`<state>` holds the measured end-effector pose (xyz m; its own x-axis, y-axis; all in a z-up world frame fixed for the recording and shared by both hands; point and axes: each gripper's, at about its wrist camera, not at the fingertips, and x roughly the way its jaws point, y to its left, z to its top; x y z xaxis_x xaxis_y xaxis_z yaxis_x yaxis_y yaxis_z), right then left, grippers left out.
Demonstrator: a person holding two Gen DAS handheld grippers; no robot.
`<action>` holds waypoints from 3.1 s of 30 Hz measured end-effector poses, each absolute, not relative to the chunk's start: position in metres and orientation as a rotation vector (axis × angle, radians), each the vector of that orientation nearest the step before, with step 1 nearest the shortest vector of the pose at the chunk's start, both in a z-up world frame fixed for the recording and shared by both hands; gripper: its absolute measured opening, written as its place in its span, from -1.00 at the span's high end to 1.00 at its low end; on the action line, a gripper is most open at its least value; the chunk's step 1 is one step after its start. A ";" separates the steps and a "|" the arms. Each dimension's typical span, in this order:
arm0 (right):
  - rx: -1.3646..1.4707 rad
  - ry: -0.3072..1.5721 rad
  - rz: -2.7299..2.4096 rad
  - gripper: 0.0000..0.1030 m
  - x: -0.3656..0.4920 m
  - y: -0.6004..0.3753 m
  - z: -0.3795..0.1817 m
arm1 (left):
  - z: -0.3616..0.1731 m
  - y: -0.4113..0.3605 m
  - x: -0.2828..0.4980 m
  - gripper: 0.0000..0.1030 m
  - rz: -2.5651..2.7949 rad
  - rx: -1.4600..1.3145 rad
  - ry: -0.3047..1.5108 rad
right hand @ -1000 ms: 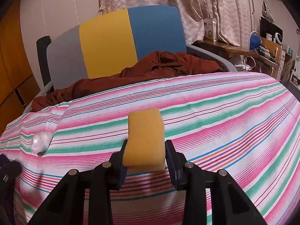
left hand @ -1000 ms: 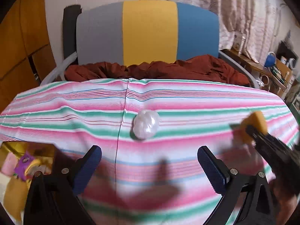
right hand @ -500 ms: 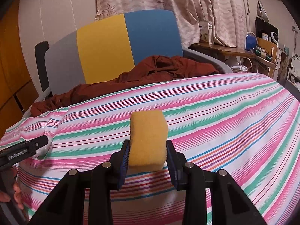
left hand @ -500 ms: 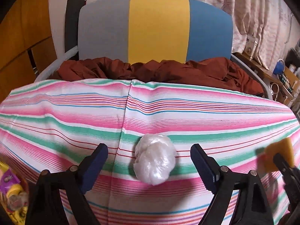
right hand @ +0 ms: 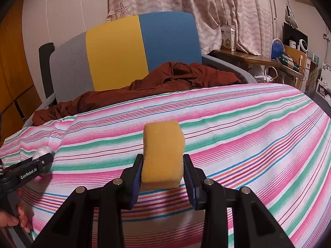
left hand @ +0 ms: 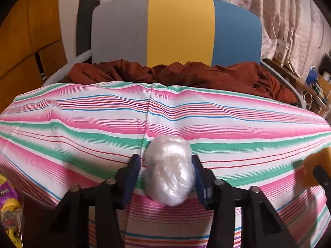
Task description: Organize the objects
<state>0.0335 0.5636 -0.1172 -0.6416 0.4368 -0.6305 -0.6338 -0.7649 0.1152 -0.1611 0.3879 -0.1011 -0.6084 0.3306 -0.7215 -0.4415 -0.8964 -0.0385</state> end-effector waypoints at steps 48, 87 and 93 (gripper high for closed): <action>-0.676 0.170 2.461 0.31 0.079 0.465 -0.095 | -0.048 0.310 0.035 0.28 2.287 -0.562 0.223; -0.696 0.225 2.455 0.30 0.079 0.470 -0.100 | -0.082 0.325 -0.060 0.24 2.340 -0.936 -0.050; -0.695 0.186 2.442 0.31 0.077 0.466 -0.099 | -0.071 0.303 -0.012 0.24 2.318 -0.855 -0.024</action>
